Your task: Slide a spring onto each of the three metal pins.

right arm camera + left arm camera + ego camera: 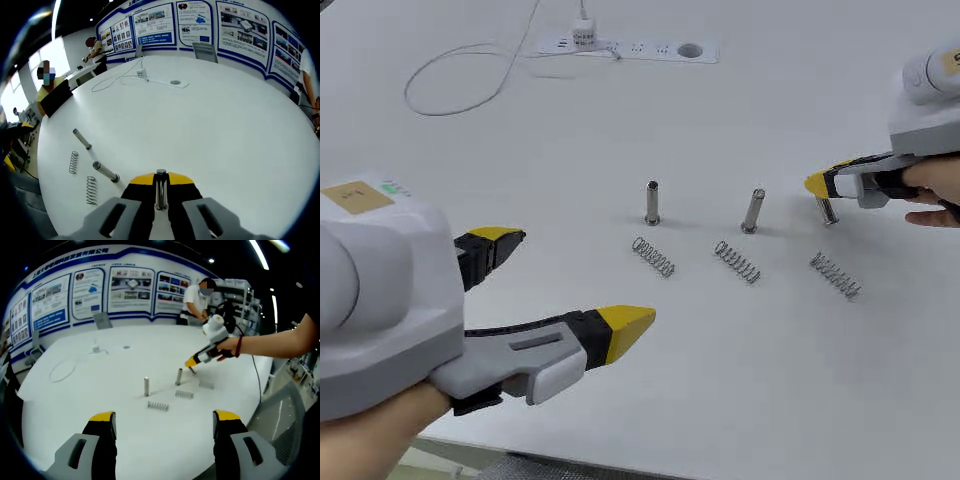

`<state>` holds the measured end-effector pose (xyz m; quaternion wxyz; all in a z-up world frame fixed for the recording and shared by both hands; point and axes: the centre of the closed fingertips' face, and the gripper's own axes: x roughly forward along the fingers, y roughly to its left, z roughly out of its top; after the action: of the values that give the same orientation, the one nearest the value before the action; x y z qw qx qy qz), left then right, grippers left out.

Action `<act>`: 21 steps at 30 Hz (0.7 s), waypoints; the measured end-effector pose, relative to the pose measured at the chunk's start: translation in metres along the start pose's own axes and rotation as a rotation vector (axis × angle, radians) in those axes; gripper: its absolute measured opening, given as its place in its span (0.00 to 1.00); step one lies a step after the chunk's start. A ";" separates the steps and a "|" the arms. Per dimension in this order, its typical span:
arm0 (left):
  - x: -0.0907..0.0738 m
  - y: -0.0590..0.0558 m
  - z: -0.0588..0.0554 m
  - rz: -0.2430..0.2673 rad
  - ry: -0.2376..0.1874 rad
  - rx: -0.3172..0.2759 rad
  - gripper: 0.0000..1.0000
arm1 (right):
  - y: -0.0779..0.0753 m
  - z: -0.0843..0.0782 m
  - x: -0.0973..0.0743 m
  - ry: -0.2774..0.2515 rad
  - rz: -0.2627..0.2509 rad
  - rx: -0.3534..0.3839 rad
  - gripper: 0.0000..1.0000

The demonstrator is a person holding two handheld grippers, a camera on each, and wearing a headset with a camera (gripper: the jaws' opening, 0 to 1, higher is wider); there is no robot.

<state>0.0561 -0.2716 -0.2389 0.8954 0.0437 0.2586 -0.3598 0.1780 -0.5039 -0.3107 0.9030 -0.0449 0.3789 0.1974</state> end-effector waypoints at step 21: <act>-0.003 -0.003 0.005 0.000 -0.028 0.013 0.80 | 0.000 -0.006 -0.016 0.005 -0.026 -0.095 0.09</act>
<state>0.0546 -0.2736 -0.2329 0.8987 0.0446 0.2437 -0.3618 0.1641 -0.5098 -0.3038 0.9014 -0.0932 0.3709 0.2033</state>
